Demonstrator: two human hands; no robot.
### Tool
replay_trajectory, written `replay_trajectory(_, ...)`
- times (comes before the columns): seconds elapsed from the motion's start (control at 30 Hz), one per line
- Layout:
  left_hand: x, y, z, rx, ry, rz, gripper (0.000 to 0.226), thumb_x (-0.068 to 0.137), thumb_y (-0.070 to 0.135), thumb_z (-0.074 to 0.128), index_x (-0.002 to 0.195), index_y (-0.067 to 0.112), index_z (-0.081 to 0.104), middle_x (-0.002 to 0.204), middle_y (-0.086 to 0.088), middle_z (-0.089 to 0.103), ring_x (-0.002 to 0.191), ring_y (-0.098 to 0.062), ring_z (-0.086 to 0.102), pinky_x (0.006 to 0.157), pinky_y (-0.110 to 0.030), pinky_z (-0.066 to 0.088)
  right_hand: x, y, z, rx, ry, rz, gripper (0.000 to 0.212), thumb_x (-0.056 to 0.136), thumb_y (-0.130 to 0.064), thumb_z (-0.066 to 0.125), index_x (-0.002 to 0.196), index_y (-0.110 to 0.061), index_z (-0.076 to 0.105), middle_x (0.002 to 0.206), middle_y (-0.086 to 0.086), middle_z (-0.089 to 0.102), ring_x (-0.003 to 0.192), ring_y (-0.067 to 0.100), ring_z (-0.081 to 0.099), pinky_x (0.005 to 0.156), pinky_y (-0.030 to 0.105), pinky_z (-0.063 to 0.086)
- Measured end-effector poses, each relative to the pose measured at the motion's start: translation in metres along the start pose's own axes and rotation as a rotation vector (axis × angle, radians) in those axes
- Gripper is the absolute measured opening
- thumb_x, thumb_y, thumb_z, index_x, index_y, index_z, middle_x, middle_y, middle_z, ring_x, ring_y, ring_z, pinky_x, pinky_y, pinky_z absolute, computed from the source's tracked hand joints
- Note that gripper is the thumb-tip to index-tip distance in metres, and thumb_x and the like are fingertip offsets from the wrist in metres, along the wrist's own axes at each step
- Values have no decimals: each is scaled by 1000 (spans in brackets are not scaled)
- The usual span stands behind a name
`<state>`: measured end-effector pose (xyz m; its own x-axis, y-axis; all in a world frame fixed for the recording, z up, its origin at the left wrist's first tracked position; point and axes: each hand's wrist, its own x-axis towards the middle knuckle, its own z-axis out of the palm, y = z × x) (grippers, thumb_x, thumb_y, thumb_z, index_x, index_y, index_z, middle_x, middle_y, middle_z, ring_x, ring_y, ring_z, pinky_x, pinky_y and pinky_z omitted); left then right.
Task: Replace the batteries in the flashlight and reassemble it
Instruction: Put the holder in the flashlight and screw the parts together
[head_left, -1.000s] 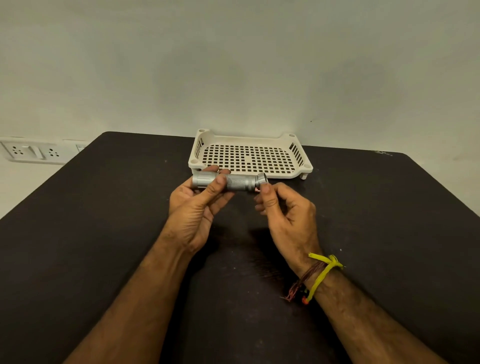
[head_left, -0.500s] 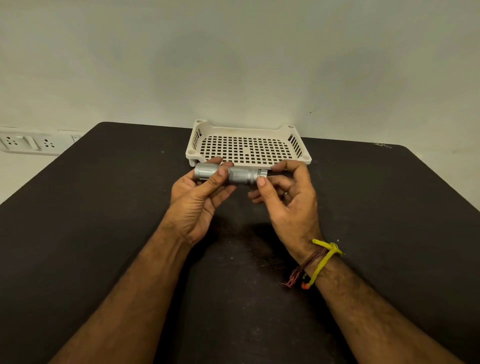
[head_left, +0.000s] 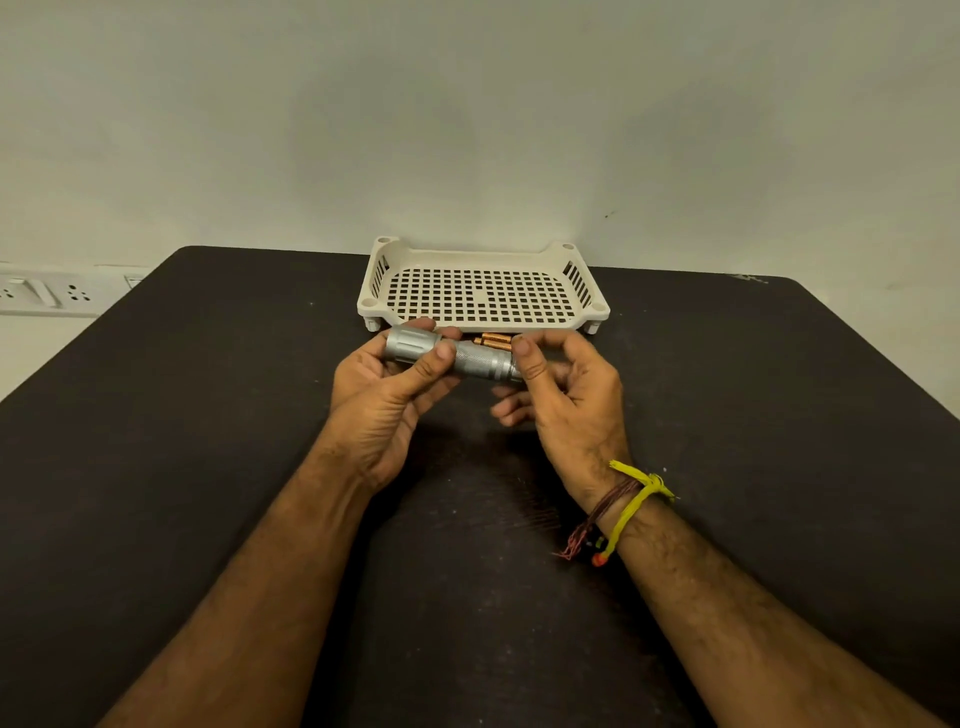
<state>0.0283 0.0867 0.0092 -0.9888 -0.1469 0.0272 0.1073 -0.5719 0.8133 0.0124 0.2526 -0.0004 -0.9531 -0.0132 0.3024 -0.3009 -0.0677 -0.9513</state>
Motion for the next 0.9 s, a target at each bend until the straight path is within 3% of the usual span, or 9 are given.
replay_trajectory(0.1, 2, 0, -1, -20, 21, 12, 43, 71, 8, 75, 112, 7, 63, 102, -8, 77, 103, -21, 72, 76, -29, 59, 0, -1, 0, 33, -49, -41, 9, 95, -21, 66, 101, -16, 61, 79, 17, 74, 62, 31, 73, 55, 33, 60)
replay_trajectory(0.2, 3, 2, -3, -27, 44, 19, 38, 71, 9, 74, 108, 10, 65, 101, -7, 77, 102, -19, 73, 75, -28, 59, 0, 0, 2, -41, -115, -87, 19, 94, -6, 65, 110, -14, 57, 85, 20, 73, 65, 23, 73, 63, 31, 61)
replay_trajectory(0.3, 3, 2, -4, -24, 31, 11, 37, 71, 10, 74, 107, 11, 65, 101, -7, 77, 102, -19, 73, 74, -28, 59, -1, 1, 3, -59, -107, -17, 10, 96, -18, 65, 103, -12, 62, 78, 18, 73, 59, 24, 69, 56, 31, 57)
replay_trajectory(0.4, 2, 2, -2, -34, 32, 11, 39, 72, 10, 74, 109, 10, 64, 100, -6, 78, 100, -19, 73, 74, -28, 59, 0, -2, 3, -22, -95, 67, 33, 91, -43, 60, 103, -12, 67, 78, 18, 73, 59, 25, 68, 55, 32, 55)
replay_trajectory(0.5, 3, 2, -2, -53, 62, 14, 39, 71, 11, 74, 108, 10, 64, 100, -5, 78, 100, -19, 73, 74, -28, 60, -1, -1, 3, -91, -120, -61, 24, 95, -20, 66, 118, -16, 58, 94, 5, 73, 73, 20, 74, 66, 26, 59)
replay_trajectory(0.57, 3, 3, -3, -60, 63, 14, 39, 71, 12, 74, 108, 10, 63, 102, -5, 77, 101, -19, 73, 75, -29, 60, -2, 0, 3, -133, -134, -111, 26, 94, -5, 66, 117, -15, 57, 94, 3, 72, 75, 18, 74, 69, 24, 59)
replay_trajectory(0.67, 3, 3, -3, -56, 53, 9, 39, 71, 12, 74, 108, 10, 63, 102, -6, 78, 101, -19, 73, 75, -29, 60, 0, 0, 2, -99, -100, -33, 6, 99, -13, 61, 104, -14, 64, 80, 15, 72, 61, 20, 69, 58, 25, 57)
replay_trajectory(0.73, 3, 2, -3, -55, 53, 10, 38, 71, 12, 74, 108, 10, 64, 101, -6, 78, 99, -19, 74, 74, -29, 60, 1, -1, 3, -54, -79, 26, 12, 100, -23, 58, 103, -14, 66, 79, 16, 72, 60, 21, 68, 55, 28, 56)
replay_trajectory(0.9, 3, 3, -3, -40, 49, 1, 40, 70, 13, 76, 109, 10, 64, 102, -6, 77, 101, -19, 73, 76, -29, 60, -1, 2, 3, -177, -140, -101, 30, 91, -6, 70, 115, -20, 60, 99, 6, 73, 79, 23, 74, 73, 32, 62)
